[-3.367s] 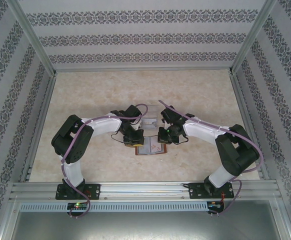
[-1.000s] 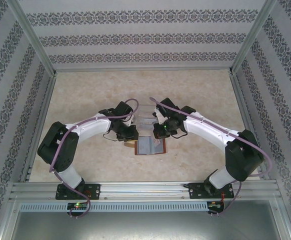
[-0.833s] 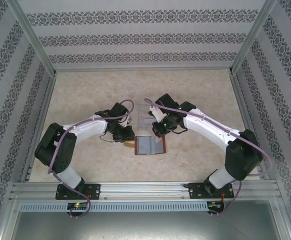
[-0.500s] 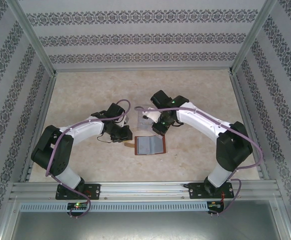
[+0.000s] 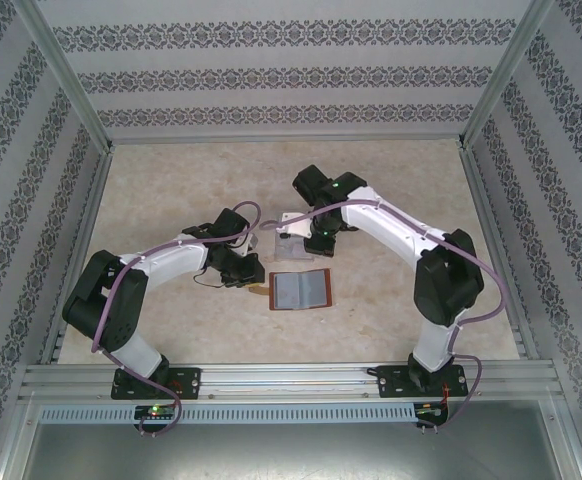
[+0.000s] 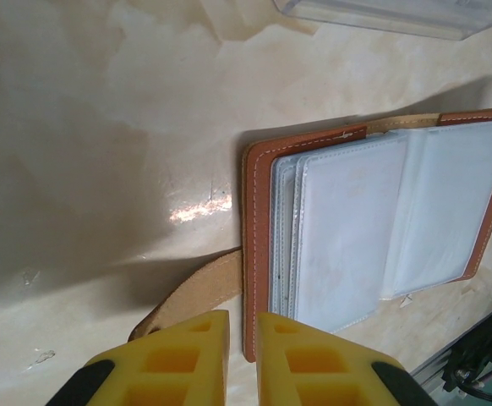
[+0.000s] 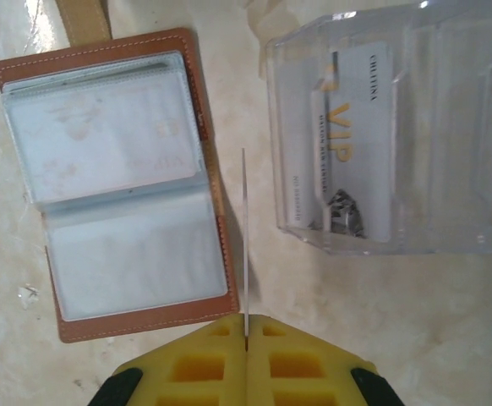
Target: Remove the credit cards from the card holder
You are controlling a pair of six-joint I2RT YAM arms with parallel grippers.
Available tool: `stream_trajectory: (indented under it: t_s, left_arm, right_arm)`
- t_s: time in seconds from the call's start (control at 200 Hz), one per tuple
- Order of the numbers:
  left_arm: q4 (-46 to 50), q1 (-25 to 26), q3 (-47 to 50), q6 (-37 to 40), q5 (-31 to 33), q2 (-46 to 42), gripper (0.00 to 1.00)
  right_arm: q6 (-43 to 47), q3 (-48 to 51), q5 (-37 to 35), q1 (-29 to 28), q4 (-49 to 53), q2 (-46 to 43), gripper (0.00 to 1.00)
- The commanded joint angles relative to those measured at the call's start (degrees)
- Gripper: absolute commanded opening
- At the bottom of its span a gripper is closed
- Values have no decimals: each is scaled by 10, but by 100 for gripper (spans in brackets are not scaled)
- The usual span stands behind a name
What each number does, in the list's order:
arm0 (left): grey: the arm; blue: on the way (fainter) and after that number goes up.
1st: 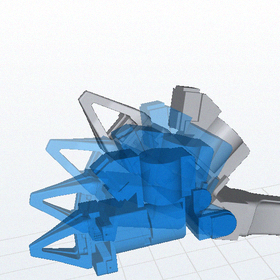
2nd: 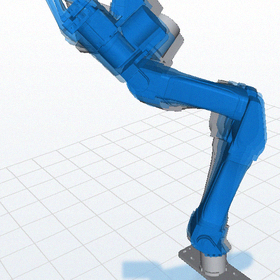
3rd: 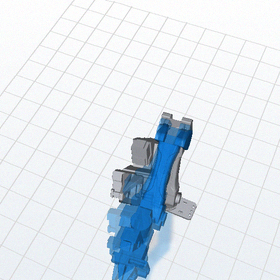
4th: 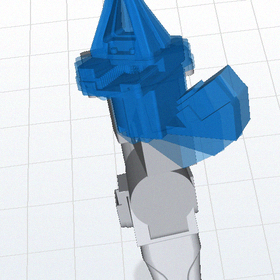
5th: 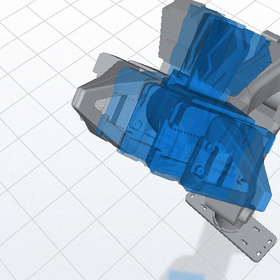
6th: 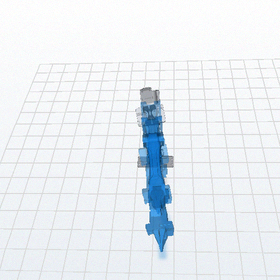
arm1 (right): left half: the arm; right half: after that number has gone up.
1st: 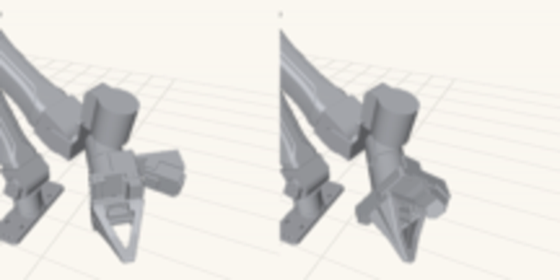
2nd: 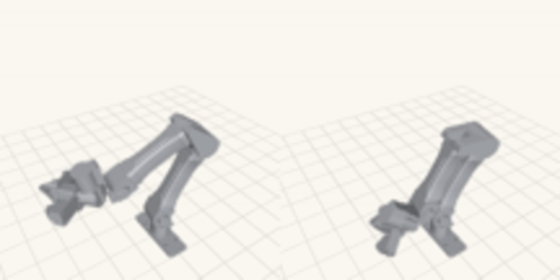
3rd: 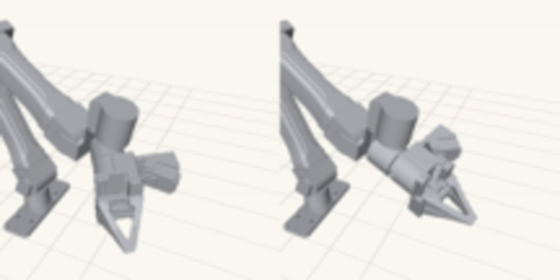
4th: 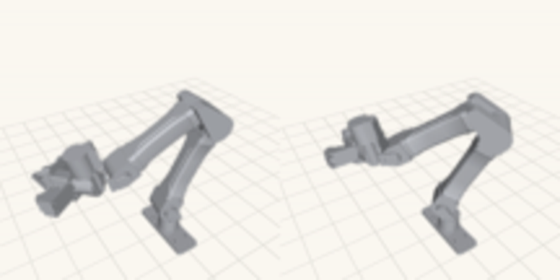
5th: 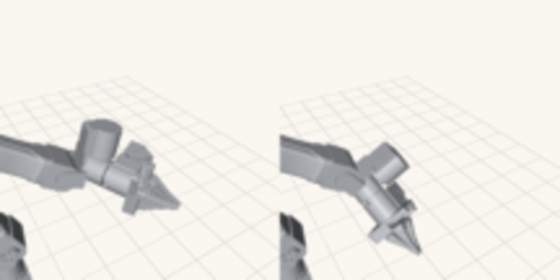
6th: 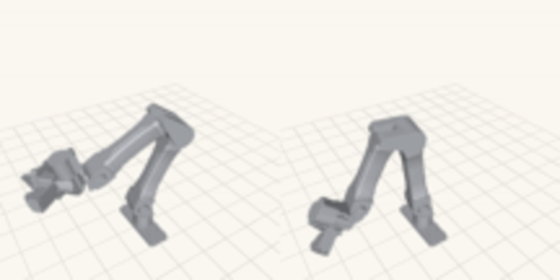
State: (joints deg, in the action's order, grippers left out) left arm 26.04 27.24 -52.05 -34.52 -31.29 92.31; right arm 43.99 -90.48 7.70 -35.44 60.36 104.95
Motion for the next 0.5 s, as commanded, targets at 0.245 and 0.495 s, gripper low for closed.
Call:
stream_trajectory:
  t_s: [0.245, 0.495]
  left_arm:
    - [23, -6, 2, 17, 18, 30, 16]
    - [33, -6, 2, 21, 26, 41, 15]
  right_arm:
    - [53, -148, 9, 24, 82, 90, 0]
    - [62, -262, 17, 28, 134, 167, 0]
